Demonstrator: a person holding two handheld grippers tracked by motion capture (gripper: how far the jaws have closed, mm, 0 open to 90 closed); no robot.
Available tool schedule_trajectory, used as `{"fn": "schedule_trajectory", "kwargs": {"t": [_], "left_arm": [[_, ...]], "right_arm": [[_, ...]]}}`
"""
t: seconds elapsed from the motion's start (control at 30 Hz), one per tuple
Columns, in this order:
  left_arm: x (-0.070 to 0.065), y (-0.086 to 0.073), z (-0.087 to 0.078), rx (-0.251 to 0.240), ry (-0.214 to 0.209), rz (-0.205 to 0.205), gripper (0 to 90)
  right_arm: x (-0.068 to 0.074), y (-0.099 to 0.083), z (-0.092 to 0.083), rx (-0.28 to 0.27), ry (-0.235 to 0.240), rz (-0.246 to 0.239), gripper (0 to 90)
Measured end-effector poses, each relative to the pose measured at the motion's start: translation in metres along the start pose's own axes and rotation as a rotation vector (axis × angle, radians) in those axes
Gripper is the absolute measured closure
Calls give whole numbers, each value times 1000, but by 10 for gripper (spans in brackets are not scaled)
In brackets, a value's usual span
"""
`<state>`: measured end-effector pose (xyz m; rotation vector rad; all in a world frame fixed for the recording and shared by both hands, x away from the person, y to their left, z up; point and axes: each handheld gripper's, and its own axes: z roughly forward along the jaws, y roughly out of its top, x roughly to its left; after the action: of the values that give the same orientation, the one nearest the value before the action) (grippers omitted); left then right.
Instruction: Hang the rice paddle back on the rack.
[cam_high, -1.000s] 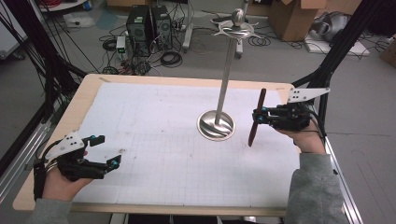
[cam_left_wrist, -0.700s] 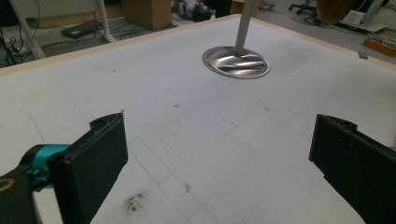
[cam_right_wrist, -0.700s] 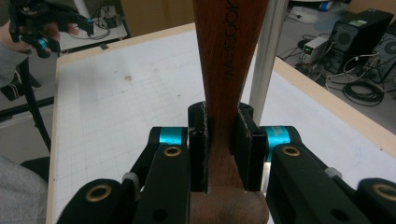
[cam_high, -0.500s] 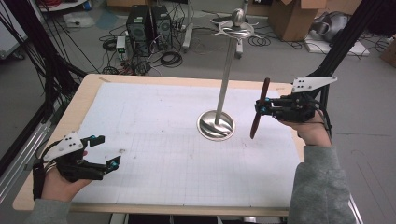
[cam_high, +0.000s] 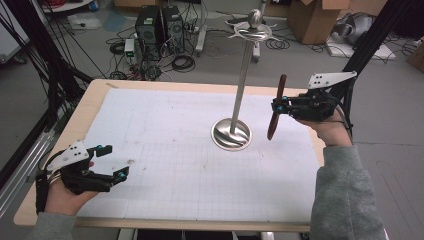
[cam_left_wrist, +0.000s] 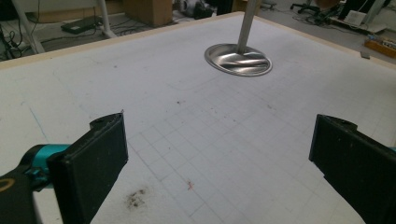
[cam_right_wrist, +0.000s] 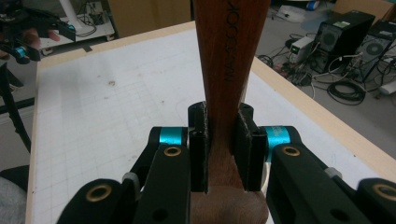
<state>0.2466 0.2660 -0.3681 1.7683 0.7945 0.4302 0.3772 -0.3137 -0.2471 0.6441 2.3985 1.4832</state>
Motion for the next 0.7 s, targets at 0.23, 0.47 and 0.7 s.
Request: {"fn": "schedule_trajectory", "kwargs": {"t": [0.23,0.47,0.7], "left_arm": [[4,-3,-1,3,8,-11,49],[6,-5,-2,6,21,-14,49],[5,-5,-1,10,18,-13,49]], "right_arm": [[-2,8,-4,-18,3,4,773],[-7,17,-4,-17,-14,-2,773],[-7,29,-7,-23,-18,-6,773]]}}
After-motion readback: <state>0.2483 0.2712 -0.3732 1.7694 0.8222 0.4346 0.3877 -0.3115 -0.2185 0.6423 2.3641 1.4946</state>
